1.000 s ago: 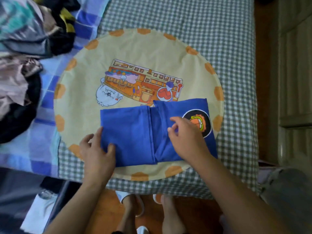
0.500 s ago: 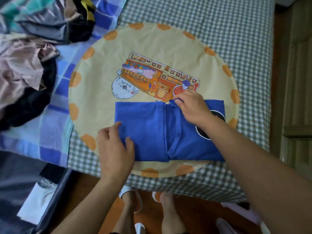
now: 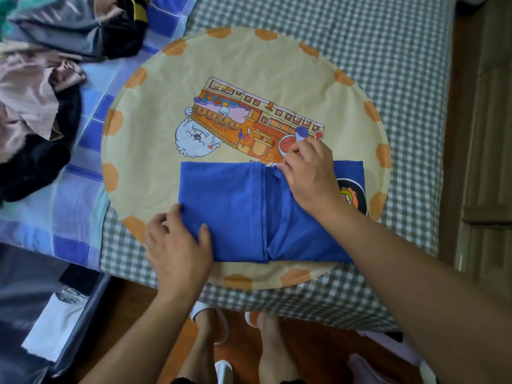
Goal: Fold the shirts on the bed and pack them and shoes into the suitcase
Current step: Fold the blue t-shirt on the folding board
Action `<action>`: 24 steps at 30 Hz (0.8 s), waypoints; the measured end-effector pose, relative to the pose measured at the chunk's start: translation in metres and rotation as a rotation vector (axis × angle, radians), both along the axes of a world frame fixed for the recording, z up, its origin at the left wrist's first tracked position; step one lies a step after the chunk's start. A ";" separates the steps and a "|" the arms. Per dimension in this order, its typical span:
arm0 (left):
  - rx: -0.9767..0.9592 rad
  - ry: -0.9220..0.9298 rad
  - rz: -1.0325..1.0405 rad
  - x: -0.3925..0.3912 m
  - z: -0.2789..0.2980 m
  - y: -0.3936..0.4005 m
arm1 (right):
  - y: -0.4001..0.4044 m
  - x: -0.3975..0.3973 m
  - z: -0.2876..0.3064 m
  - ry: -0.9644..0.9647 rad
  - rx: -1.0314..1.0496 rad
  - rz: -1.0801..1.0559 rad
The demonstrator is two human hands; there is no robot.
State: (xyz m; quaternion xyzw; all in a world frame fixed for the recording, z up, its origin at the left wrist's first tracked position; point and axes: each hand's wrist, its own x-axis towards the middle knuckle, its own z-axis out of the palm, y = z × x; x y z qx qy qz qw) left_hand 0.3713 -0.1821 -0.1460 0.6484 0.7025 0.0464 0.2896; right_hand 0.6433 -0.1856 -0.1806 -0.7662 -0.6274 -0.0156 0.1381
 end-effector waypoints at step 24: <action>-0.442 -0.814 -0.169 0.088 0.114 0.002 | -0.079 0.005 0.095 1.581 -0.178 -0.482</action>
